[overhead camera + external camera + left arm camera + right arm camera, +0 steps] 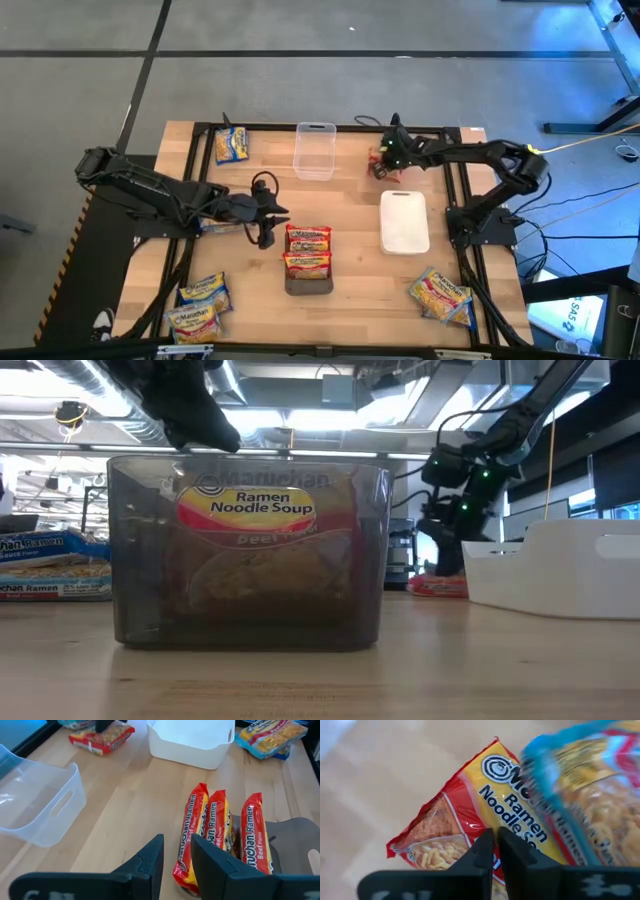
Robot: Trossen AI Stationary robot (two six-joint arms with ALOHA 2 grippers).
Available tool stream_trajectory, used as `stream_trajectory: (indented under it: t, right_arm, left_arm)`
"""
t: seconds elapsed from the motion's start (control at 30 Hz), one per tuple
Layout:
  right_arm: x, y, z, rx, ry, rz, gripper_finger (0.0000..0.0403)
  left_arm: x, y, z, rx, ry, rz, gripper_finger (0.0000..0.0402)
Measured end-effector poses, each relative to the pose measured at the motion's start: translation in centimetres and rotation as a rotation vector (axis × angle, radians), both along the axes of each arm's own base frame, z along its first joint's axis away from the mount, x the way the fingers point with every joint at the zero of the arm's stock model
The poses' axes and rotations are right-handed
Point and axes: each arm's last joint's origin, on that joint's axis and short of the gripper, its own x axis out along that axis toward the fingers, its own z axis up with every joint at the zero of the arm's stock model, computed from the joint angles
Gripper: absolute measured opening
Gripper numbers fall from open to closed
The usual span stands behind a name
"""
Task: Sort Maruchan noodles
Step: Put the red noodle pack into the gray bin
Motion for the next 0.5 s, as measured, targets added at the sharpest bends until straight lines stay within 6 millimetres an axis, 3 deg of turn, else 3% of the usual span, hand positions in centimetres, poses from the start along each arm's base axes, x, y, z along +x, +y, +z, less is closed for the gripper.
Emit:
stream_trajectory:
  t: [0.5]
  right_arm:
    - [6.8,5.7,0.6,-0.001,-0.089,0.375,0.0025]
  left_arm:
    - [-0.1,-0.7,0.0,-0.057,-0.003,-0.019,0.0090]
